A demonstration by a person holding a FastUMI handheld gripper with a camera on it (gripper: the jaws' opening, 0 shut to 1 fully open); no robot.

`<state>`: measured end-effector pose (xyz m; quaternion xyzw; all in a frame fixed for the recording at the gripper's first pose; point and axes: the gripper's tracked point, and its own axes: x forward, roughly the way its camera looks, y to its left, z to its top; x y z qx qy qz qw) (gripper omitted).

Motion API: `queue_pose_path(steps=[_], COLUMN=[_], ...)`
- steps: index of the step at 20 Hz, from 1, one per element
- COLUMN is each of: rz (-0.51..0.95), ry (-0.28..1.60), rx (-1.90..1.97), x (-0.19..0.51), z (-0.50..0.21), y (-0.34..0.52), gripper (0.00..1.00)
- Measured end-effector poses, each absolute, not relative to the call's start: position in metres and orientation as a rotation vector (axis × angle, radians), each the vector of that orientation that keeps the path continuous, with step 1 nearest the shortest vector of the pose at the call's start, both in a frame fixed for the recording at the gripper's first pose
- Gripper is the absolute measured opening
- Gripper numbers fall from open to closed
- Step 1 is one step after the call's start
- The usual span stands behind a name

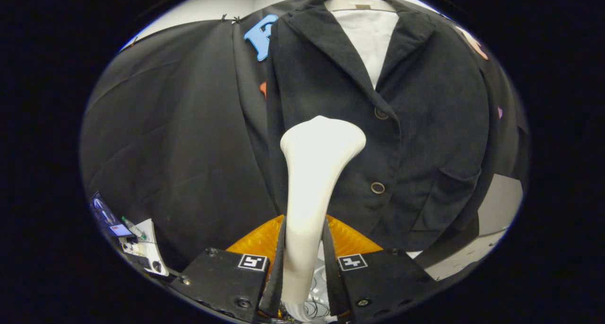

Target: Iron the clothes twice with a garment steamer, once on the left side and once on the right side.

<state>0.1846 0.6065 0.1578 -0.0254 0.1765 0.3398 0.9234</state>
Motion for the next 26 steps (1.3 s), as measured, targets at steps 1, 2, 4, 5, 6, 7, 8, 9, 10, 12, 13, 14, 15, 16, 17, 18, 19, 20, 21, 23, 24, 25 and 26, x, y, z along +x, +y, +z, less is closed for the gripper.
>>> queue_pose_path(steps=[1, 2, 4, 5, 6, 7, 8, 9, 10, 12, 13, 14, 15, 16, 17, 18, 19, 20, 21, 23, 24, 25, 26], rz=[0.695, 0.694, 0.692, 0.694, 0.694, 0.692, 0.688, 0.686, 0.684, 0.678, 0.676, 0.673, 0.671, 0.669, 0.668, 0.668, 0.668, 0.665, 0.659, 0.655, 0.652, 0.650, 0.647], ry=[0.374, 0.384, 0.403, 0.412, 0.421, 0.431, 0.438, 0.446, 0.457, 0.483, 0.494, 0.504, 0.514, 0.523, 0.531, 0.539, 0.542, 0.545, 0.548, 0.553, 0.554, 0.554, 0.553], rx=[-0.051, -0.051, -0.055, -0.056, -0.055, -0.056, -0.057, -0.058, -0.059, -0.063, -0.063, -0.063, -0.062, -0.062, -0.064, -0.064, -0.061, -0.063, -0.061, -0.057, -0.055, -0.053, -0.051], x=[0.186, 0.186, 0.184, 0.183, 0.183, 0.183, 0.184, 0.184, 0.184, 0.183, 0.183, 0.182, 0.181, 0.181, 0.179, 0.179, 0.177, 0.177, 0.174, 0.171, 0.171, 0.170, 0.169], z=[0.151, 0.145, 0.133, 0.127, 0.122, 0.116, 0.112, 0.106, 0.100, 0.087, 0.082, 0.077, 0.072, 0.068, 0.064, 0.061, 0.059, 0.057, 0.054, 0.053, 0.053, 0.052, 0.052], y=[0.606, 0.605, 0.602, 0.600, 0.600, 0.600, 0.599, 0.598, 0.598, 0.596, 0.596, 0.596, 0.595, 0.595, 0.593, 0.592, 0.591, 0.588, 0.587, 0.583, 0.580, 0.577, 0.574], gripper=[0.41, 0.41, 0.41, 0.41, 0.41, 0.41, 0.41, 0.41, 0.41, 0.41, 0.41, 0.41, 0.41, 0.41, 0.41, 0.41, 0.41, 0.41, 0.41, 0.41, 0.41, 0.41, 0.41])
